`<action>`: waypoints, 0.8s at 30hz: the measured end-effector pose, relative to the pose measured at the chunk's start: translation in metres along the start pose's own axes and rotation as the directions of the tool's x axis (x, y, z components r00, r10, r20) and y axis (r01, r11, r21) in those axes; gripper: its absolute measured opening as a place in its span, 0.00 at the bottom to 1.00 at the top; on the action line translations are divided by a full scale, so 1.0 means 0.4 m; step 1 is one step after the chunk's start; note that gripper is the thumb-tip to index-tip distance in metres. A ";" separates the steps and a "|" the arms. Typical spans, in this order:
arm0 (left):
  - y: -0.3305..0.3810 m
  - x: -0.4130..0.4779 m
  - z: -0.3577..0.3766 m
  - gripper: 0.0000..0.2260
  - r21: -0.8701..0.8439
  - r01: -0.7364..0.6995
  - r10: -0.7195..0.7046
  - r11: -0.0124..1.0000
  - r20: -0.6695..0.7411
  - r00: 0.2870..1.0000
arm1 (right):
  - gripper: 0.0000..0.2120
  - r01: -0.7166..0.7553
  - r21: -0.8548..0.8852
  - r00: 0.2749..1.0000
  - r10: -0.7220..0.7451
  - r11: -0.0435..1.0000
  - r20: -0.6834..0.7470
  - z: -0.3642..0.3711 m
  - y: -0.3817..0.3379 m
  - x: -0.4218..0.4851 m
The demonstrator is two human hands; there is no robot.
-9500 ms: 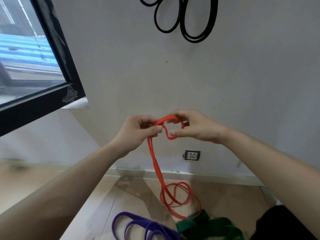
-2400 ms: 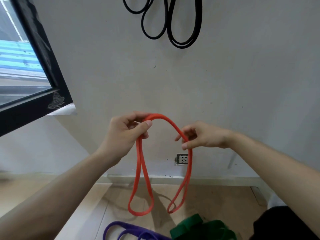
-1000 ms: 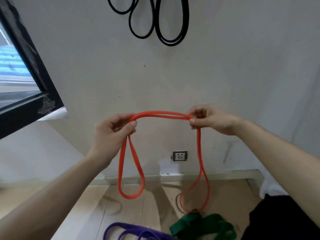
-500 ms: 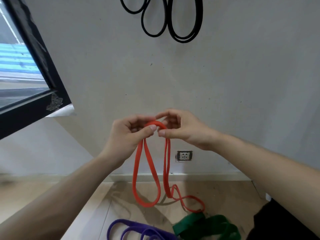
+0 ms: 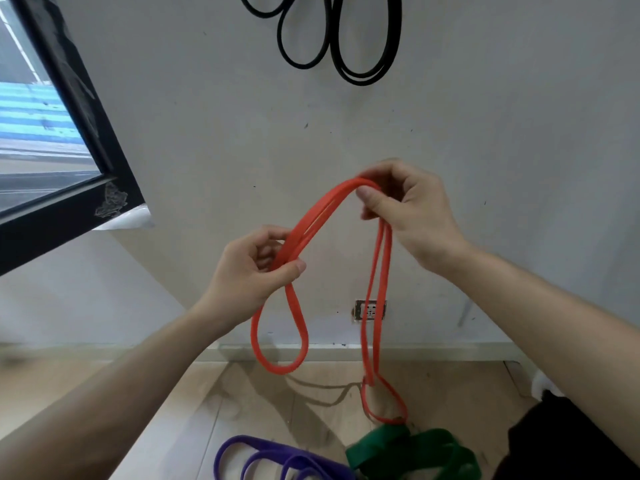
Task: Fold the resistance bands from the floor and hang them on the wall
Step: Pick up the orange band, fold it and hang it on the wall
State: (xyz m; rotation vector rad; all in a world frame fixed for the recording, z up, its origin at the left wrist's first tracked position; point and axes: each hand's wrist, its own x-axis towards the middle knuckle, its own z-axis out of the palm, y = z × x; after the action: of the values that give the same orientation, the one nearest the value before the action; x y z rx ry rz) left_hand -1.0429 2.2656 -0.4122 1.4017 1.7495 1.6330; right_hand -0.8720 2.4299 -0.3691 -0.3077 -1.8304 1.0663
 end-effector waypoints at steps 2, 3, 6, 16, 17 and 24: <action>-0.001 0.002 -0.007 0.15 -0.045 0.010 -0.011 0.999 -0.017 1.000 | 0.06 -0.042 0.009 0.999 0.042 0.999 -0.033 -0.027 0.018 0.012; -0.001 0.003 -0.009 0.15 -0.058 0.008 -0.009 0.998 -0.021 1.000 | 0.05 -0.060 0.005 0.998 0.060 0.998 -0.036 -0.037 0.029 0.014; 0.004 0.005 -0.008 0.15 -0.071 -0.010 0.007 0.997 -0.043 0.999 | 0.07 -0.110 0.001 0.994 0.110 0.994 -0.020 -0.057 0.060 0.016; 0.016 0.011 0.003 0.14 -0.105 -0.009 0.001 0.994 -0.069 0.998 | 0.08 -0.283 -0.258 0.802 0.375 0.924 0.464 -0.088 0.114 -0.020; 0.017 0.010 0.005 0.14 -0.099 -0.009 0.004 0.995 -0.057 0.998 | 0.09 -0.298 -0.216 0.790 0.367 0.930 0.490 -0.074 0.103 -0.025; 0.015 0.005 0.019 0.15 0.016 -0.068 0.067 0.998 0.056 0.996 | 0.12 -0.209 -0.070 0.839 0.216 0.975 0.500 0.023 0.023 -0.054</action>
State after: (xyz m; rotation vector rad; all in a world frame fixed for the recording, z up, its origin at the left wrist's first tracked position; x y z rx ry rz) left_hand -1.0353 2.2706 -0.4082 1.5154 1.7071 1.6002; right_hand -0.8710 2.4173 -0.3909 -0.2575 -2.3113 1.3883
